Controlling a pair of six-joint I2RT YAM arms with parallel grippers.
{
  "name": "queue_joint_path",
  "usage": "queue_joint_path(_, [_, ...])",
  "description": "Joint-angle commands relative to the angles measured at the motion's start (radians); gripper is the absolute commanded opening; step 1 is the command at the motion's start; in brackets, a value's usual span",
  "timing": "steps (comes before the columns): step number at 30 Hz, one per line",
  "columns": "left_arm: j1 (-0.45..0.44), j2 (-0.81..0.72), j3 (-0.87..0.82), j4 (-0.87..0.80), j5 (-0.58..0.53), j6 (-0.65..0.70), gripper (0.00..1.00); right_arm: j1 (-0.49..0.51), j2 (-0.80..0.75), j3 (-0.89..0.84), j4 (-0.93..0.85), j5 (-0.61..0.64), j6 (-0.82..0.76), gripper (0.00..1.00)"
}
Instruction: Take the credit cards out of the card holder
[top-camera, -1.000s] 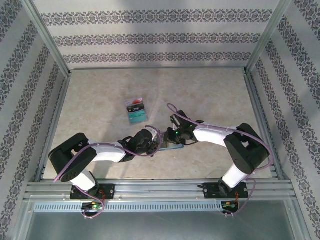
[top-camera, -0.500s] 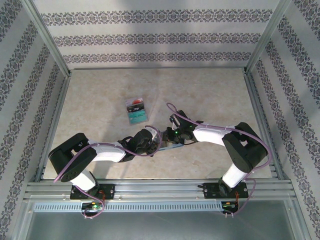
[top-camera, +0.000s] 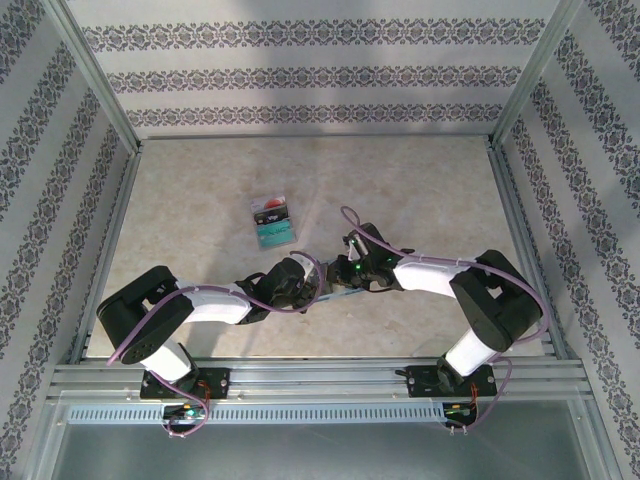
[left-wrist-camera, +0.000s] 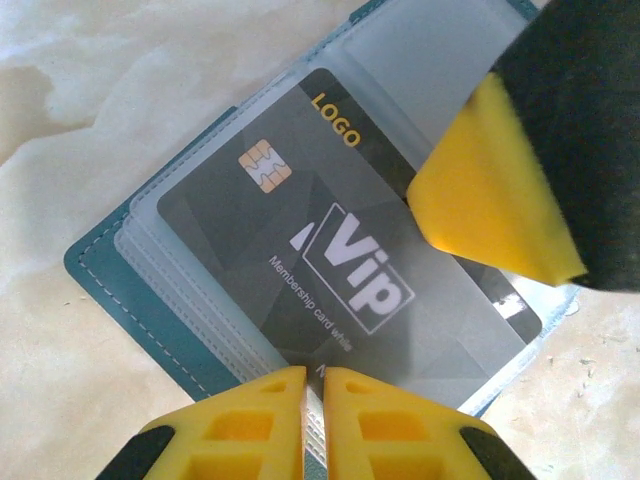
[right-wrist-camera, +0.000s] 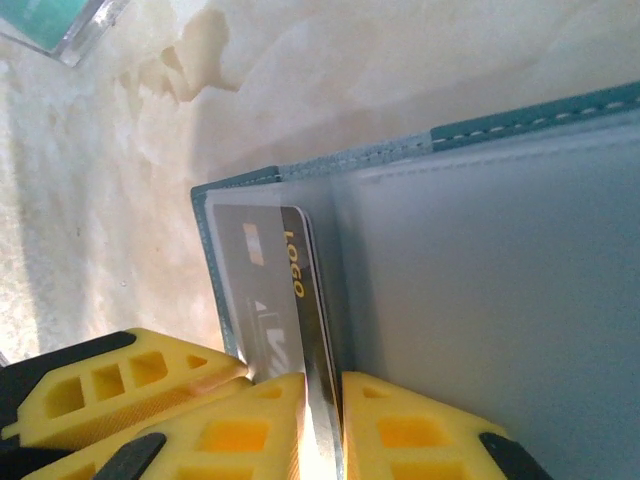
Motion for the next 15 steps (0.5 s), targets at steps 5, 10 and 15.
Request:
queue_joint_path(5, [0.007, 0.004, 0.013, -0.054, 0.020, -0.006, 0.13, -0.006, -0.032, -0.034, 0.095, -0.112, 0.027, 0.17])
queue_joint_path(10, [0.007, 0.002, 0.014, -0.056, 0.025, -0.004, 0.13, -0.014, -0.019, -0.050, 0.134, -0.120, 0.040, 0.12])
queue_joint_path(15, [0.007, 0.001, 0.015, -0.066, 0.021, -0.005, 0.13, -0.028, -0.035, -0.063, 0.135, -0.108, 0.035, 0.07])
